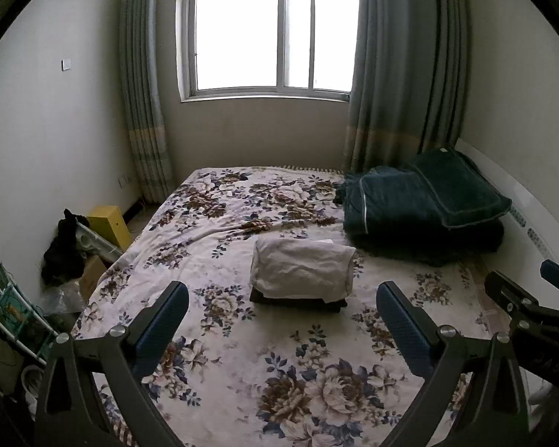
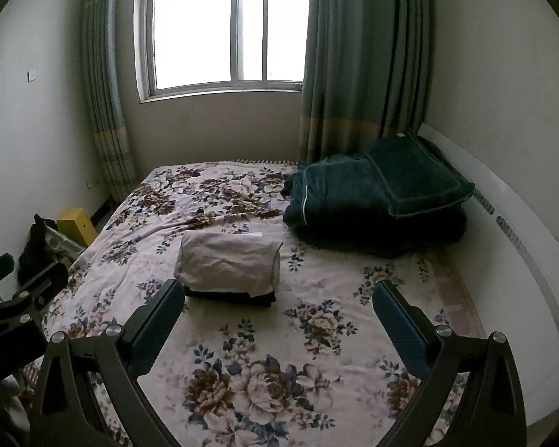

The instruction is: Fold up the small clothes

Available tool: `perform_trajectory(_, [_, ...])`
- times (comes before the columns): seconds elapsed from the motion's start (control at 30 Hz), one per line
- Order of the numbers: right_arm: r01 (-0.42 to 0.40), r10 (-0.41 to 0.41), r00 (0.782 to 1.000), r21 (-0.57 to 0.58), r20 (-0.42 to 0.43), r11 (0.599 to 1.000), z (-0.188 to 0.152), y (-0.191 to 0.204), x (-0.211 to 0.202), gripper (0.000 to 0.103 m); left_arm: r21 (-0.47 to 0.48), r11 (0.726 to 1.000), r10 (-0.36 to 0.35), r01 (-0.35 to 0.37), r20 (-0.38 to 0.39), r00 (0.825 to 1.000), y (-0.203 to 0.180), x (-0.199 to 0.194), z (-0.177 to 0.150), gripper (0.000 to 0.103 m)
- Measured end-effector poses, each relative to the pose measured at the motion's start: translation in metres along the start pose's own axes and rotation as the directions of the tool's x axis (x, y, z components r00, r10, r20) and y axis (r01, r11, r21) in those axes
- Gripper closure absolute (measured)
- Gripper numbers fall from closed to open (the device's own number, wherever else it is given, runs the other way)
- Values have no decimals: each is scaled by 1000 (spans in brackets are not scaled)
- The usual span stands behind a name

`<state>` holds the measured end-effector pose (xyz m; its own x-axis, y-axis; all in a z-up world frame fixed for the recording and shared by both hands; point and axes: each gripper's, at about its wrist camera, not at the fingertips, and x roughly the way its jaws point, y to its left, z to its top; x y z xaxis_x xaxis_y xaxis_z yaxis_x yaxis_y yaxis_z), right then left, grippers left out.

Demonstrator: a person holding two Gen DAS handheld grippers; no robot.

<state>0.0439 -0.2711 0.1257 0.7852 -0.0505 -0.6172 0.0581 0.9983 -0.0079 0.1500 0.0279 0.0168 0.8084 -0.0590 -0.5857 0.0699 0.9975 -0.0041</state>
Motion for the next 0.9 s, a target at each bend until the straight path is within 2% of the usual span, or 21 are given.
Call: perform_trajectory(0.9, [4,-4,1000,11,6,1000,-2,3,-3,1,-2,1000,-4,4,1,1000,-3,0,-1,0])
